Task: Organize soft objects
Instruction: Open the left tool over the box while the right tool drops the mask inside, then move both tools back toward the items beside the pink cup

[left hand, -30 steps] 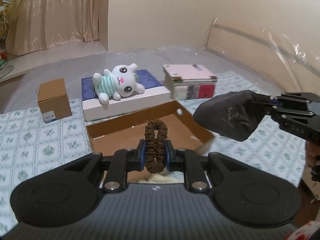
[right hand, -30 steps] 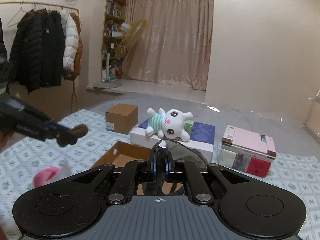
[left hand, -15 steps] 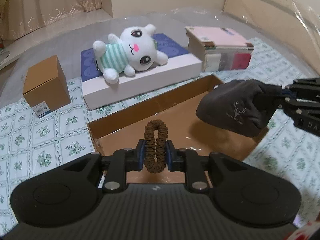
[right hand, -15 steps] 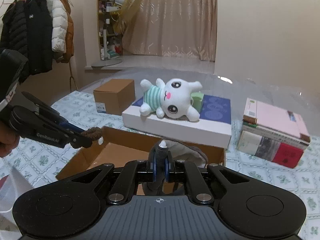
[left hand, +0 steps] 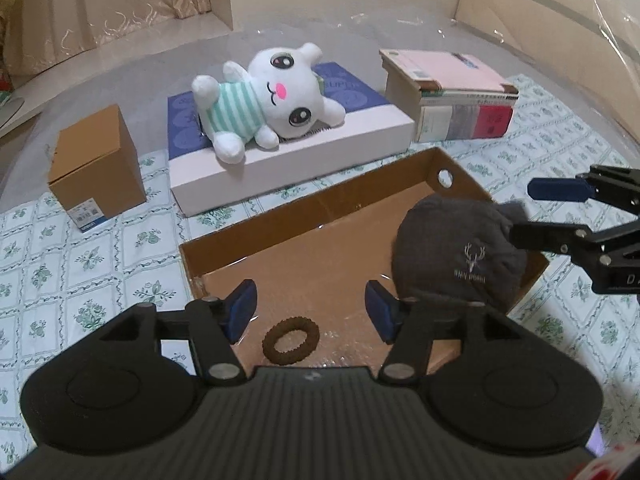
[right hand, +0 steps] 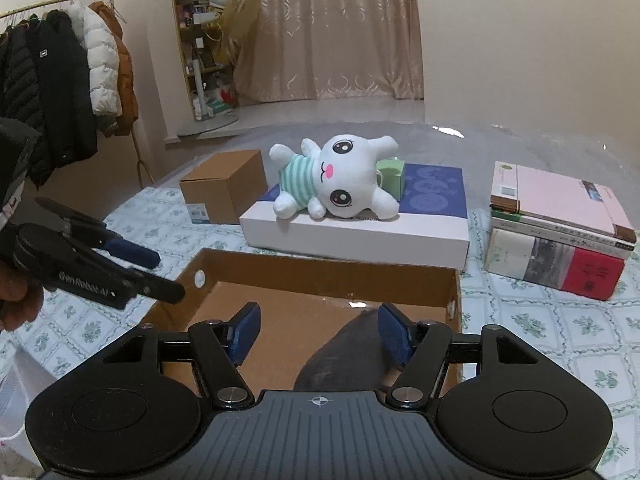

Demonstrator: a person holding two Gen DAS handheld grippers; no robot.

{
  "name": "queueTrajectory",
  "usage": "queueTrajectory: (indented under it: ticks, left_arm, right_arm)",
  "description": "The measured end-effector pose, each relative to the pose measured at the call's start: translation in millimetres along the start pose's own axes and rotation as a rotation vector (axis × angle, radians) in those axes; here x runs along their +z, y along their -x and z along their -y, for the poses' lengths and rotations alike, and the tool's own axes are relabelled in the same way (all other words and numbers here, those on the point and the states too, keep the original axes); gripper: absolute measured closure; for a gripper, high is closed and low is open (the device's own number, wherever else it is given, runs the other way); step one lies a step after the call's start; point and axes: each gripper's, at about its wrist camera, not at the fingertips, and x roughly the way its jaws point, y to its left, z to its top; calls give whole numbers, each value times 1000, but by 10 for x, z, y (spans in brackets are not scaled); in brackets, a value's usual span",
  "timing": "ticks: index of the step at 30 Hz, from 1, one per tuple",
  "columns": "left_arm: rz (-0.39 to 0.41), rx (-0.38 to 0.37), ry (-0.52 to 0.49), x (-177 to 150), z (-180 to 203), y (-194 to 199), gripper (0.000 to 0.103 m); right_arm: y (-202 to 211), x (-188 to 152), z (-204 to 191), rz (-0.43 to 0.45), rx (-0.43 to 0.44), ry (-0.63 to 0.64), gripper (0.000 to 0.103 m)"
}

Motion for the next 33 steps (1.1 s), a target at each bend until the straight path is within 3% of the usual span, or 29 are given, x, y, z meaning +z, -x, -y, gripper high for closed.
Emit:
queueTrajectory:
  ticks: [8,17,25,33]
  left_arm:
    - [63,-13,15,-58,96,512,47]
    - [164,-38,50,-349,326,1288,47]
    - [276,-33,82,-788,576,1955,45]
    - [369,-29,164,-1447,690,2452,38]
  right_arm:
    - [422,42,-168,18,-33,8,38]
    - [1202,85,-607,105,-35,42,38]
    - [1863,-76,-1065,189,-46,66,38]
    - [2407,-457,-1437,256,-41,62,38]
